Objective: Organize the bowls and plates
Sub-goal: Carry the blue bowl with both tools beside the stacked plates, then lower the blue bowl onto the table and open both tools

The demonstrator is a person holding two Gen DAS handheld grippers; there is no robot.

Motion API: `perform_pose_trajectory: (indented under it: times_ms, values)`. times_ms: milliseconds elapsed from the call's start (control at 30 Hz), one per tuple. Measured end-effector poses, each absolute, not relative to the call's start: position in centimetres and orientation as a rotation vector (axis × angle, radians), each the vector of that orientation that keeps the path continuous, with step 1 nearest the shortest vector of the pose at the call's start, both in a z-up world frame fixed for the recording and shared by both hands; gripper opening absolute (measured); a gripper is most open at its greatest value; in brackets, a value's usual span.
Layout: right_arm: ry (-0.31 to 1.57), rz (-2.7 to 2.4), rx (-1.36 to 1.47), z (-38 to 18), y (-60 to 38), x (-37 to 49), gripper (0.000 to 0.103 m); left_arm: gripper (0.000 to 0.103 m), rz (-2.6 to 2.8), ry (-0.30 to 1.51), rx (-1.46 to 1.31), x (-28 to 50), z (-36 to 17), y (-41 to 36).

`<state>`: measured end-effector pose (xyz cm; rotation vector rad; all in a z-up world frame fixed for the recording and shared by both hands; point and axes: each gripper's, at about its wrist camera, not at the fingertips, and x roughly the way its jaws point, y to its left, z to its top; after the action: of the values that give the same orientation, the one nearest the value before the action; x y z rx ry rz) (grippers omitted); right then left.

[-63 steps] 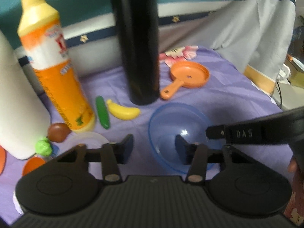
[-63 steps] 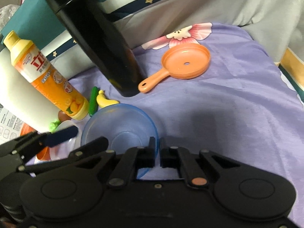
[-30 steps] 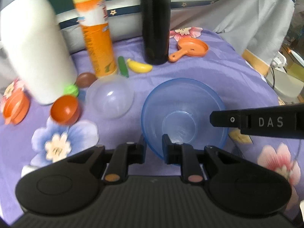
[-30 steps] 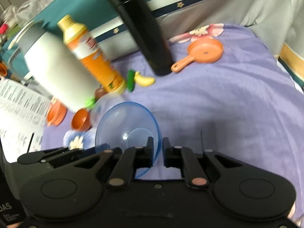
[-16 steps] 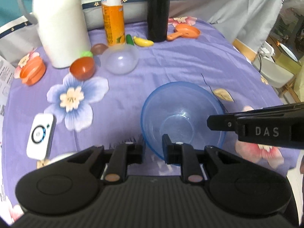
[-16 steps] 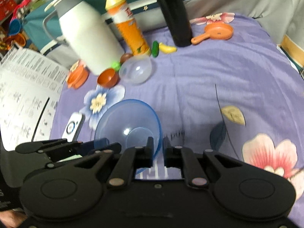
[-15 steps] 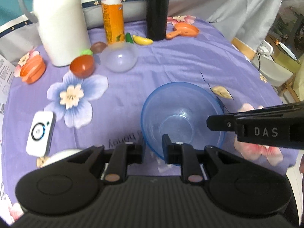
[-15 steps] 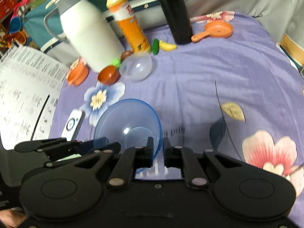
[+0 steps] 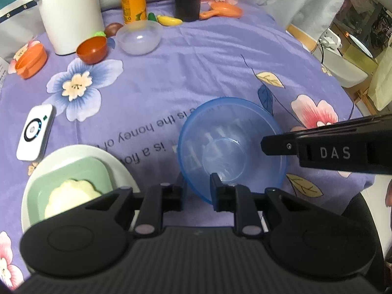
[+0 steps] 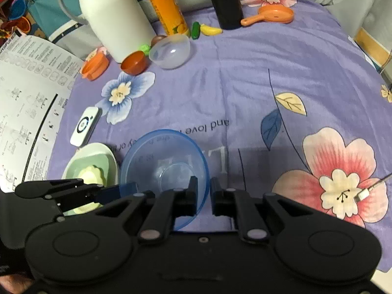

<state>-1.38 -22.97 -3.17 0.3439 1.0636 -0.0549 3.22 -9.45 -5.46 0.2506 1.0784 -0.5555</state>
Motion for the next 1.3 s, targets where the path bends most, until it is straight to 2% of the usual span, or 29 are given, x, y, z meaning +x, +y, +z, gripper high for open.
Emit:
perform_pose_trajectory:
  times_ms: [467,600,633,667,700,733,767,800,833,867,900,1033,1300]
  values:
    - [1.1,-0.05,0.357,-4.6,-23.0,-1.3,0.015,0.019,-0.556,1.113,0.242,3.5,-6.9,-9.4]
    - [1.105,-0.051,0.365,-4.9,-23.1,-1.2,0.016,0.022,-0.558,1.108,0.245,3.6,-7.1,-9.5]
    - [1.106,-0.051,0.368,-5.0,-23.1,-1.2,0.017,0.029,-0.559,1.102,0.247,3.5,-7.1,-9.5]
    - [1.107,-0.051,0.37,-5.1,-23.1,-1.2,0.022,0.036,-0.557,1.093,0.251,3.5,-7.0,-9.5]
    - [1.105,-0.05,0.372,-5.1,-23.1,-1.2,0.027,0.055,-0.552,1.08,0.254,3.4,-6.9,-9.4]
    - [1.1,-0.051,0.373,-5.1,-23.1,-1.2,0.041,0.073,-0.542,1.058,0.262,3.3,-6.7,-9.4]
    - [1.094,-0.054,0.37,-5.0,-23.1,-1.2,0.06,0.078,-0.532,1.035,0.271,3.2,-6.4,-9.4]
    - [1.087,-0.058,0.365,-4.9,-23.1,-1.3,0.071,0.087,-0.524,1.004,0.283,3.0,-6.1,-9.3]
    - [1.079,-0.065,0.361,-4.7,-23.2,-1.3,0.089,0.093,-0.524,0.981,0.29,2.9,-5.8,-9.2]
    - [1.069,-0.074,0.358,-4.5,-23.3,-1.4,0.098,0.098,-0.524,0.958,0.295,2.7,-5.4,-9.1]
    - [1.057,-0.08,0.357,-4.3,-23.4,-1.4,0.099,0.103,-0.52,0.937,0.297,2.5,-5.1,-9.0]
    - [1.033,-0.097,0.356,-3.6,-24.1,-1.5,0.103,0.103,-0.531,0.887,0.282,2.2,-3.9,-8.3]
    - [1.0,-0.118,0.362,-2.7,-24.5,-1.7,0.103,0.103,-0.518,0.863,0.25,2.4,-3.0,-7.6]
